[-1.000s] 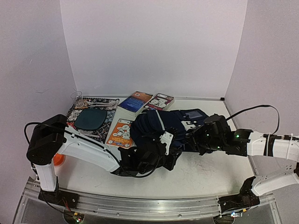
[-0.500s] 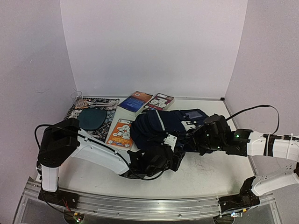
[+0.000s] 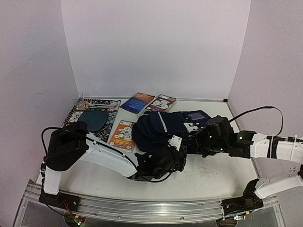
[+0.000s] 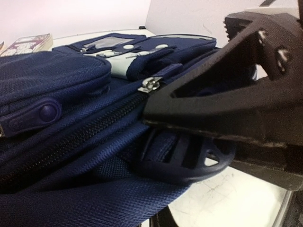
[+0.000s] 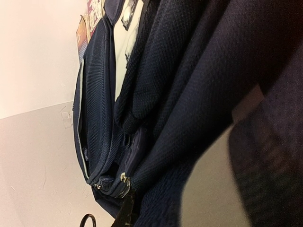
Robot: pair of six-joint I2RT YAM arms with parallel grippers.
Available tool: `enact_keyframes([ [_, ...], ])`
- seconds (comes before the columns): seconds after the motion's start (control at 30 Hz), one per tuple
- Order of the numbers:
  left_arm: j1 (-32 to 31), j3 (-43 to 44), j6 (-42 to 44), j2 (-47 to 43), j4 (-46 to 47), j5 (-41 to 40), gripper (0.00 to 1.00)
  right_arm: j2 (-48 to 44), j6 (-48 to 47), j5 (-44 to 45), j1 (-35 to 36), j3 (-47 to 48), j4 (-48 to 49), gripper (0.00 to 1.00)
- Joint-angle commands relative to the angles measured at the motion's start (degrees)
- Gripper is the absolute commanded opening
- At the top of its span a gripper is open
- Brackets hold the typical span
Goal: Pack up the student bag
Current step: Pick up the largest pocket of the bag from the student bag, then unzip the largest pocket of the student bag.
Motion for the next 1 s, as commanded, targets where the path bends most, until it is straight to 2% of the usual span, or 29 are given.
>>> enact_keyframes([
  [0.0,0.6,0.3,0.5,-2.2,1.6,-1.3,0.0,-3.1,-1.1,-1.1,0.8,1.6,3.9,0.0],
  [0.33,0.6,-7.4,0.3,-8.4,1.4,5.4,0.0,-3.4,-2.5,0.3,0.7,1.5,3.1,0.0],
  [0.6,1.5,-16.3,-0.2,-16.1,-1.1,7.2,0.0,-5.4,-6.6,1.4,-1.3,-0.1,-1.7,0.0],
  [0.97,8.8,-27.9,-4.4,-24.8,-4.5,16.0,0.0,-13.2,-16.7,-1.0,-9.3,-5.5,-11.5,0.0],
])
